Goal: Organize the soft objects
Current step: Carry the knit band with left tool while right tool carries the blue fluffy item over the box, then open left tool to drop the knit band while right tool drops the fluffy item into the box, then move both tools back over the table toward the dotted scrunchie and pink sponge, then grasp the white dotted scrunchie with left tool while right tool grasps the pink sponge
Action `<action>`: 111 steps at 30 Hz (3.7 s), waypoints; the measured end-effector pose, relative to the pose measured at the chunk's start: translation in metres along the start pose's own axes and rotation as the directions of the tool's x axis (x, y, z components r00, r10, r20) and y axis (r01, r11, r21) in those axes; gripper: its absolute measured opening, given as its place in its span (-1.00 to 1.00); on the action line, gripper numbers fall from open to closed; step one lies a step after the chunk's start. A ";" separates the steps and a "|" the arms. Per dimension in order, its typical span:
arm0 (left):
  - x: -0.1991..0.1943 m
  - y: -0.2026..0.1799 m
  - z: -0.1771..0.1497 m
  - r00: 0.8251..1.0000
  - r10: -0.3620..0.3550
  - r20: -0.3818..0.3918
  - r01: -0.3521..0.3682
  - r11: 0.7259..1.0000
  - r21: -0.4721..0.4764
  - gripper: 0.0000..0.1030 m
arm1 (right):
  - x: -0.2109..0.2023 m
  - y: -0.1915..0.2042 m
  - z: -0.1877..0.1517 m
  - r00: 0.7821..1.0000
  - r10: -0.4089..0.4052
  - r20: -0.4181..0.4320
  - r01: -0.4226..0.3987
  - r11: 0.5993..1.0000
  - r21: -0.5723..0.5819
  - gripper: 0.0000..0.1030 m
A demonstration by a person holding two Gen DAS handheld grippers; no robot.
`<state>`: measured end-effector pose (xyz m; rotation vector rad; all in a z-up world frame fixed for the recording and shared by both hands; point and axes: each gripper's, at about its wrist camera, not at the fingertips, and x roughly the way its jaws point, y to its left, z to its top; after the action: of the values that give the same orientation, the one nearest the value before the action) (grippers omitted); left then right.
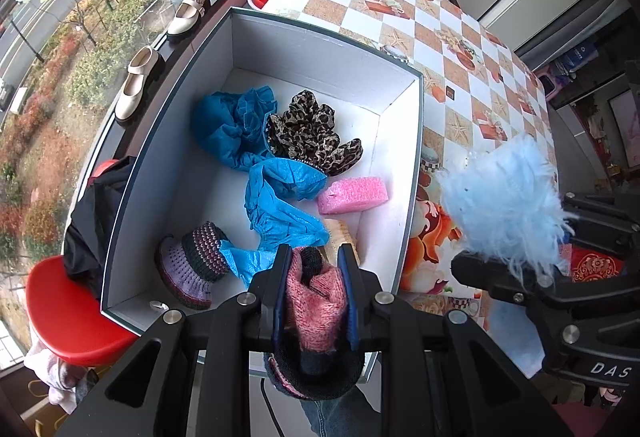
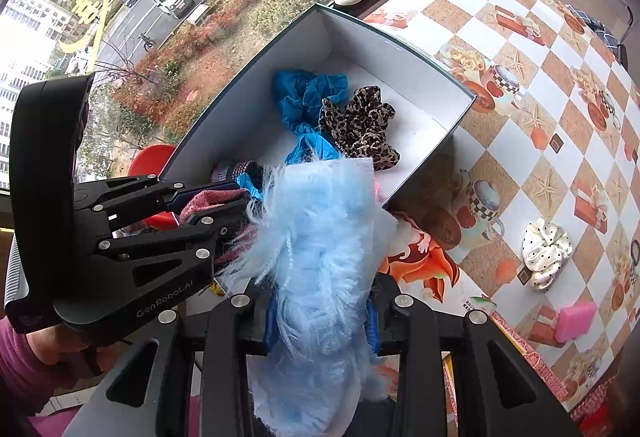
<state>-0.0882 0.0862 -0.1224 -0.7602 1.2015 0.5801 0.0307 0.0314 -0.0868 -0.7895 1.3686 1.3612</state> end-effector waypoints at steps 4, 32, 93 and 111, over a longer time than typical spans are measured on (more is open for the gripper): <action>0.001 0.001 0.003 1.000 0.001 -0.001 -0.001 1.000 0.004 -0.51 | 0.003 -0.002 0.003 1.000 -0.004 -0.007 0.004 1.000 0.002 -0.34; 0.016 0.024 0.029 0.997 0.071 0.025 -0.069 0.995 -0.072 -0.51 | -0.001 -0.010 0.060 0.997 -0.034 0.067 0.033 0.999 0.030 -0.34; 0.148 -0.253 0.094 0.910 0.102 -0.402 0.070 0.917 0.392 0.73 | -0.025 -0.313 -0.163 0.965 -0.255 -0.066 0.251 0.814 0.524 0.97; 0.241 -0.278 0.097 0.837 0.223 -0.500 -0.017 0.923 0.384 0.73 | 0.058 -0.340 -0.136 0.952 -0.276 -0.133 0.301 0.923 0.240 0.98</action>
<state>0.2444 -0.0107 -0.2791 -0.5358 1.8330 0.2255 0.3061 -0.1395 -0.2662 -0.8506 1.4059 0.9036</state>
